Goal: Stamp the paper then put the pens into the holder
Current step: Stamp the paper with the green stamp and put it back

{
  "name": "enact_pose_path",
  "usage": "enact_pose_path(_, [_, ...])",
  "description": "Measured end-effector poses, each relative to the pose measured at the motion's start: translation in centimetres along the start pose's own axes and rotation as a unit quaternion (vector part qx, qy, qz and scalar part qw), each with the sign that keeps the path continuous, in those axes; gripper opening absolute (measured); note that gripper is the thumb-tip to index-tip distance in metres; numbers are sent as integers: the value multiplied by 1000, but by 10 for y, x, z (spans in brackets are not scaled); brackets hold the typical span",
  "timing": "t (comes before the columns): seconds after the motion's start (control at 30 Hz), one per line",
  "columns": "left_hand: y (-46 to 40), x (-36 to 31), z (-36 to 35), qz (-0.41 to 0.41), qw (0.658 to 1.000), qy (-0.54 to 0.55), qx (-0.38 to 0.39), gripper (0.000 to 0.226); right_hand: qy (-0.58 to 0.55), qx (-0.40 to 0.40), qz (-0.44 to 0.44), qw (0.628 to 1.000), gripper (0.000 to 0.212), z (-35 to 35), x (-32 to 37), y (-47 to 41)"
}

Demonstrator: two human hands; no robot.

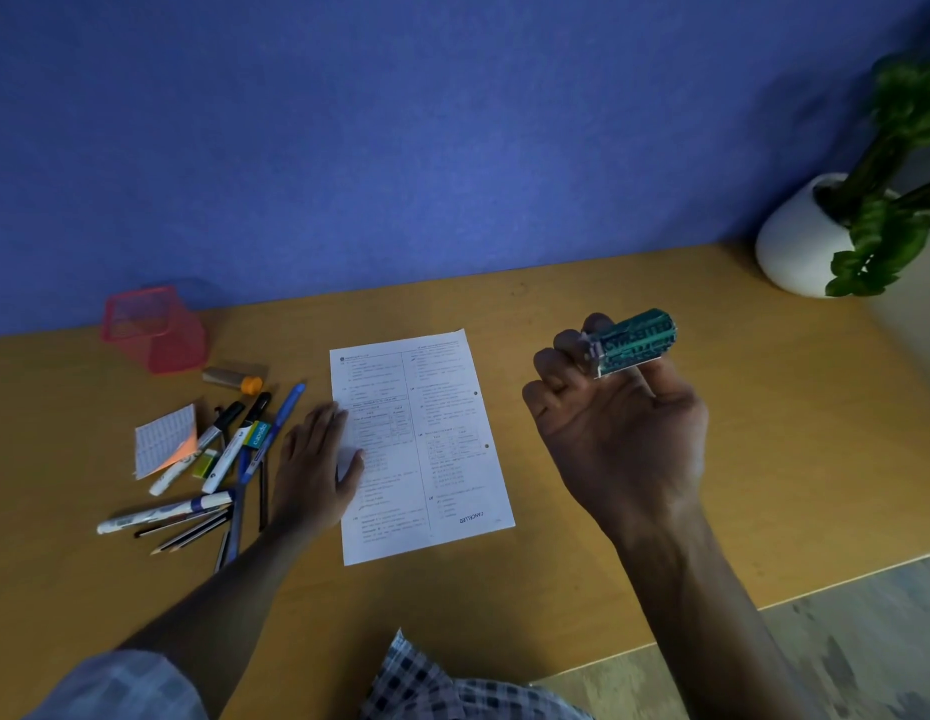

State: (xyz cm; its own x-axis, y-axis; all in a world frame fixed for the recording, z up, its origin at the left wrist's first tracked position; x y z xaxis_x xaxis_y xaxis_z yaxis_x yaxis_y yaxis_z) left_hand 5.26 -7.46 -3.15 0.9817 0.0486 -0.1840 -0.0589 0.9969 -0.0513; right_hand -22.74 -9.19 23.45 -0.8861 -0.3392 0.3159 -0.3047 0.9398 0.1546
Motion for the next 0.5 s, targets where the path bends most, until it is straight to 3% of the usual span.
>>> enact_pose_path(0.3, [0, 0, 0, 5, 1000, 1, 3, 68, 28, -5, 1, 1000, 18, 8, 3, -13])
enact_pose_path(0.5, [-1, 0, 1, 7, 1000, 4, 1, 67, 122, -99, 102, 982, 33, 28, 10, -31])
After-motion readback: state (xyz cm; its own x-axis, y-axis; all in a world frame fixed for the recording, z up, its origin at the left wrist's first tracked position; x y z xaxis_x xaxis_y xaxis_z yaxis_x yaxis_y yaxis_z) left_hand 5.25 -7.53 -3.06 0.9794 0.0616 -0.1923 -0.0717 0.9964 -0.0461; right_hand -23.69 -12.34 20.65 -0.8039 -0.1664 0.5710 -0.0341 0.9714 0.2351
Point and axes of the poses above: each hand's wrist, its own y-axis away from the middle knuckle, its own z-axis out of the back of the hand, x = y × z, the point moved 1 cm from there along -y, towards the middle knuckle, and after that the axes turned 7 degrees about -y, right-handed, at the moved point
